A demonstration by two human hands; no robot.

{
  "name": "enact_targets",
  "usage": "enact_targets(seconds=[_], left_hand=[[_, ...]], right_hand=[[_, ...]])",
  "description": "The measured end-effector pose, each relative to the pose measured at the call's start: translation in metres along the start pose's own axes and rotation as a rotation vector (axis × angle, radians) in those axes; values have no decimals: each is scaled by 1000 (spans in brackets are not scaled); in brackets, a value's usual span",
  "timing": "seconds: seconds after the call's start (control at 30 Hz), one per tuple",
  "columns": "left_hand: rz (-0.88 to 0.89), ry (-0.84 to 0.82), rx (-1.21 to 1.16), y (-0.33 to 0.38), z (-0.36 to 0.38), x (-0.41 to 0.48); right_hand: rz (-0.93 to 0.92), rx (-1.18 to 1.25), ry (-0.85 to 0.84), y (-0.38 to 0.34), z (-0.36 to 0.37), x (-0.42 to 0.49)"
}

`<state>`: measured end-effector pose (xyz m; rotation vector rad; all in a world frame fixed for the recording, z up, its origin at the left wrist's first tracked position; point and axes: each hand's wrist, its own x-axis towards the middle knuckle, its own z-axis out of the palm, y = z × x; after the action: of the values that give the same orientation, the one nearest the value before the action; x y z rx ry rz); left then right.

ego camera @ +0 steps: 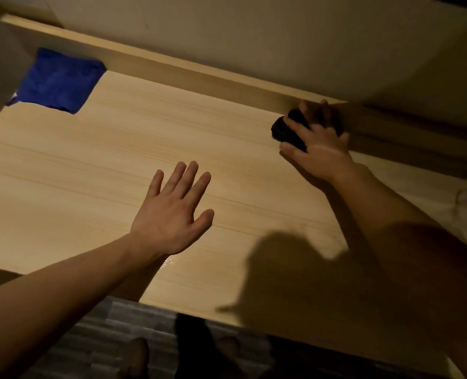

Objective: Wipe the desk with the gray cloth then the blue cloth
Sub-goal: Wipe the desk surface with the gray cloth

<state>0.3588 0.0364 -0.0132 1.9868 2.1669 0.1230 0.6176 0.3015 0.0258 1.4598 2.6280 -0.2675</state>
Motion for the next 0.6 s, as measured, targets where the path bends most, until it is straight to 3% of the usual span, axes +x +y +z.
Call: enact_targets(seconds=[0.33, 0.6], left_hand=[[-4, 12, 24, 0, 1, 0], [-8, 10, 28, 1, 1, 0]], right_hand=[[-50, -35, 203, 5, 16, 7], [-210, 131, 16, 33, 14, 19]])
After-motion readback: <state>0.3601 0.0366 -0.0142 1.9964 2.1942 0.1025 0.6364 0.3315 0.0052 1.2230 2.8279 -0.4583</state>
